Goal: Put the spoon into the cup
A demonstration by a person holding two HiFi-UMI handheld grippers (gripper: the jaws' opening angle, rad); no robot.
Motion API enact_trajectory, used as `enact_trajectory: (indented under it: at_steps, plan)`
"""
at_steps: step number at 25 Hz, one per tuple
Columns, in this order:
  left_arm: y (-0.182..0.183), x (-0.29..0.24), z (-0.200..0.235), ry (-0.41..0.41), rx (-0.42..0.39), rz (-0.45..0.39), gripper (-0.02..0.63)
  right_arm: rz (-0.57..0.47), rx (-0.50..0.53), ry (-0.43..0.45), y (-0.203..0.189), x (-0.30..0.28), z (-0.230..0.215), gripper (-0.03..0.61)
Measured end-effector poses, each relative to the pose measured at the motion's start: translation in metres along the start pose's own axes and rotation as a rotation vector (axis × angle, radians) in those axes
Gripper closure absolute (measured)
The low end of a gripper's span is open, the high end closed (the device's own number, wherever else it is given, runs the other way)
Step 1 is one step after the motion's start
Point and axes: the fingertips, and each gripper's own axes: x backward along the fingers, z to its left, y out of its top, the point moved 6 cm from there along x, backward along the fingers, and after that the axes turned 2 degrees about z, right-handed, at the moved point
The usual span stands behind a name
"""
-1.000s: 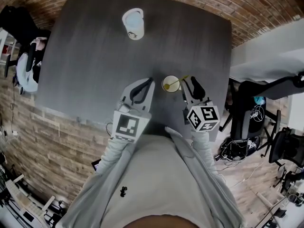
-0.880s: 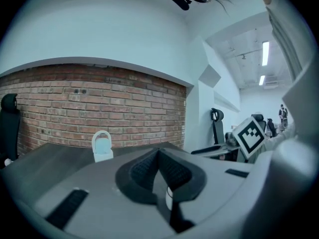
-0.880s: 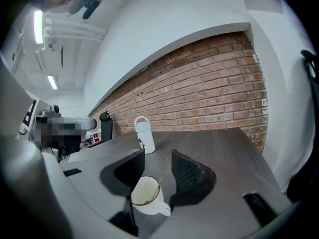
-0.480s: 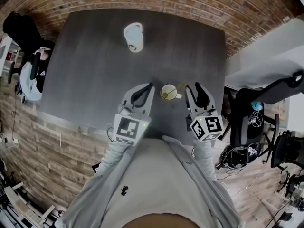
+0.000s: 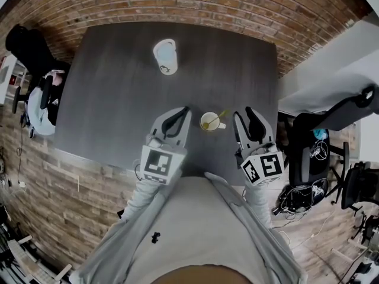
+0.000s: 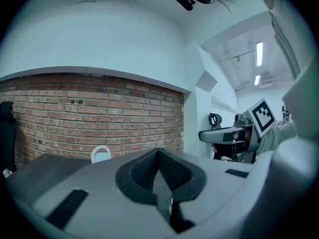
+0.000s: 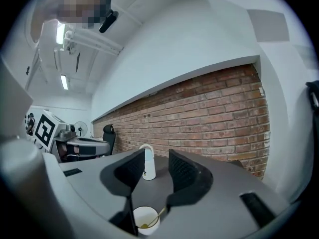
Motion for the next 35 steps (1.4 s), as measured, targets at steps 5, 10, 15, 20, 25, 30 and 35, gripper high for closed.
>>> enact_trajectory:
  at_steps: [5,10,15,20,25,30,35]
  plan:
    - [0.009,0.0,0.002,0.006,0.007,-0.018,0.594,-0.034,0.052,0.02,0.014,0.005,0.006,0.423]
    - [0.011,0.001,0.002,0.002,-0.006,-0.023,0.594,-0.057,0.069,0.005,0.019,0.016,0.005,0.504]
    - [0.01,0.003,0.003,0.015,0.006,-0.016,0.594,-0.065,0.047,-0.014,0.019,0.025,-0.001,0.552]
    - [0.01,0.005,0.004,0.021,0.021,-0.012,0.594,-0.055,0.056,-0.03,0.015,0.03,0.001,0.561]
    - [0.01,0.007,0.005,0.035,0.061,0.0,0.594,-0.037,0.065,-0.037,0.009,0.03,0.003,0.561]
    - [0.008,0.007,0.006,0.03,0.045,0.005,0.594,-0.034,0.064,-0.028,0.008,0.029,0.005,0.561]
    - [0.005,0.005,0.006,0.021,0.025,-0.002,0.594,-0.026,0.06,-0.028,0.005,0.027,0.005,0.561]
